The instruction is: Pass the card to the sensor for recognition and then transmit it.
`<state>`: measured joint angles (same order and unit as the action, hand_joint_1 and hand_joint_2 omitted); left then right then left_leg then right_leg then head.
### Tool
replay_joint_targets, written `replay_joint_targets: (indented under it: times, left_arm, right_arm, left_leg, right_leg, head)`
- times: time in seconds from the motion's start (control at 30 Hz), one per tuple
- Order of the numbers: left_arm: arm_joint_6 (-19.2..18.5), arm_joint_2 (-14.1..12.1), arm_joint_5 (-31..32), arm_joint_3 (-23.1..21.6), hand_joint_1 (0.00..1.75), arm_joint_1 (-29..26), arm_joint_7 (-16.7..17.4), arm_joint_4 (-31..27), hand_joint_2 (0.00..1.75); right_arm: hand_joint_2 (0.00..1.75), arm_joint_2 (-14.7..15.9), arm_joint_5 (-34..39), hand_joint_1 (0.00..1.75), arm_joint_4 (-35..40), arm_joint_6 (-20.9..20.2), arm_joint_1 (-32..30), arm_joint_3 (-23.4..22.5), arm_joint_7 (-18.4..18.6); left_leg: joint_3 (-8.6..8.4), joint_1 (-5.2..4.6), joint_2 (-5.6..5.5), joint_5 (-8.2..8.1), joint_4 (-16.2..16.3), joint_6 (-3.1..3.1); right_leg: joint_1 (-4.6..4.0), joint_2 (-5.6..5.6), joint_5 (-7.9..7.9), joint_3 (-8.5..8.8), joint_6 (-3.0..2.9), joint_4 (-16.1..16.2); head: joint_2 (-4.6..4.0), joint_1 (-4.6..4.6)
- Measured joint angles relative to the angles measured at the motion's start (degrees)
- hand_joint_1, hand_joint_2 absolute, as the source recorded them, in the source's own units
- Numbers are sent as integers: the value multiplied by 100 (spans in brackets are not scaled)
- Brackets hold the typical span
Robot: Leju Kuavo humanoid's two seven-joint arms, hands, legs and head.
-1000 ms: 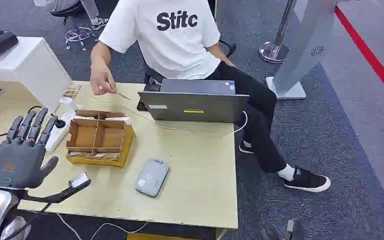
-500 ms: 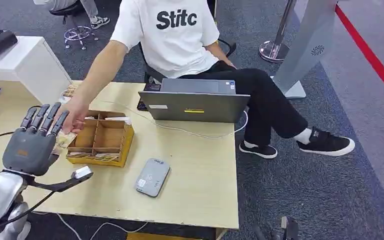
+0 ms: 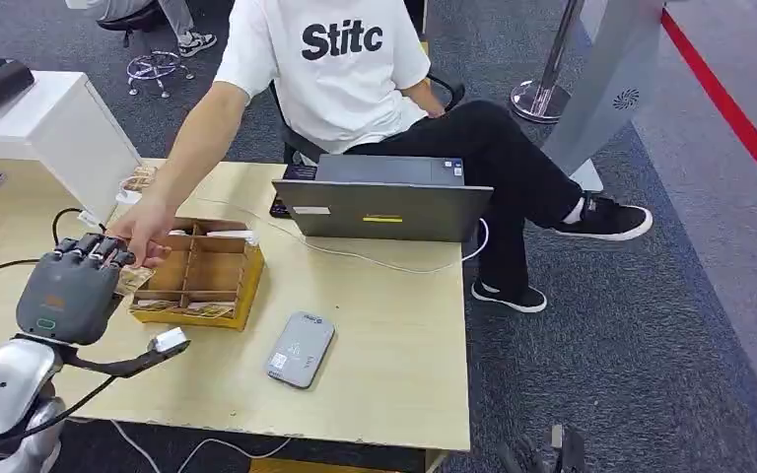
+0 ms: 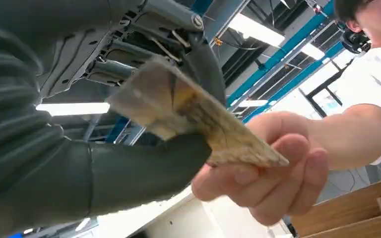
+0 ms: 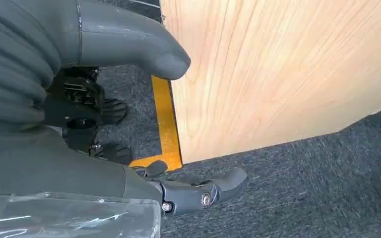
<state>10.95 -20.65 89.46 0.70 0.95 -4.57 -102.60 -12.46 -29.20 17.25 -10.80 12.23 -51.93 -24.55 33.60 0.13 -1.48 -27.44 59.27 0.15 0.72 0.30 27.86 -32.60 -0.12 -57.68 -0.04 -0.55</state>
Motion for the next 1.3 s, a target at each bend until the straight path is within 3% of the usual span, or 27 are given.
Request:
replay_joint_targets:
  times: [0.43,0.57,0.7,0.87,1.07,1.3]
  left_arm:
    - [100,129,-44,-11,175,16,0,4,175]
    - [277,617,-4,-114,175,73,-33,11,175]
    - [96,1179,35,-858,175,218,212,446,175]
    - [105,1591,48,-1450,175,400,267,1304,175]
    - [100,1681,52,-2302,175,555,448,2221,175]
    - [111,1700,52,-2638,175,623,402,2791,175]
  right_arm:
    - [175,0,18,0,-2,30,-1,68,-4]
    - [175,-7,-169,0,-2,346,6,190,-22]
    - [175,-59,-352,0,2,568,57,452,-46]
    - [175,-96,-382,0,2,623,69,678,-79]
    - [175,-157,-424,0,2,665,73,933,-81]
    - [175,-184,-485,0,2,726,72,1193,-85]
  left_leg:
    - [-1,-1,1,0,0,0]
    - [0,-5,-6,0,2,1]
    - [0,-8,-4,-1,5,2]
    - [0,-7,-2,-1,10,3]
    - [0,-3,2,-1,8,3]
    - [0,-3,-2,-1,3,3]
  right_leg:
    - [0,0,0,-1,0,0]
    - [1,-6,0,-1,1,2]
    - [4,-4,-8,2,11,3]
    - [4,-1,-9,1,13,3]
    - [4,5,-8,-1,12,3]
    - [3,-1,-7,3,12,3]
  head:
    - [0,0]
    - [0,0]
    - [0,6]
    - [0,4]
    - [0,2]
    - [0,4]
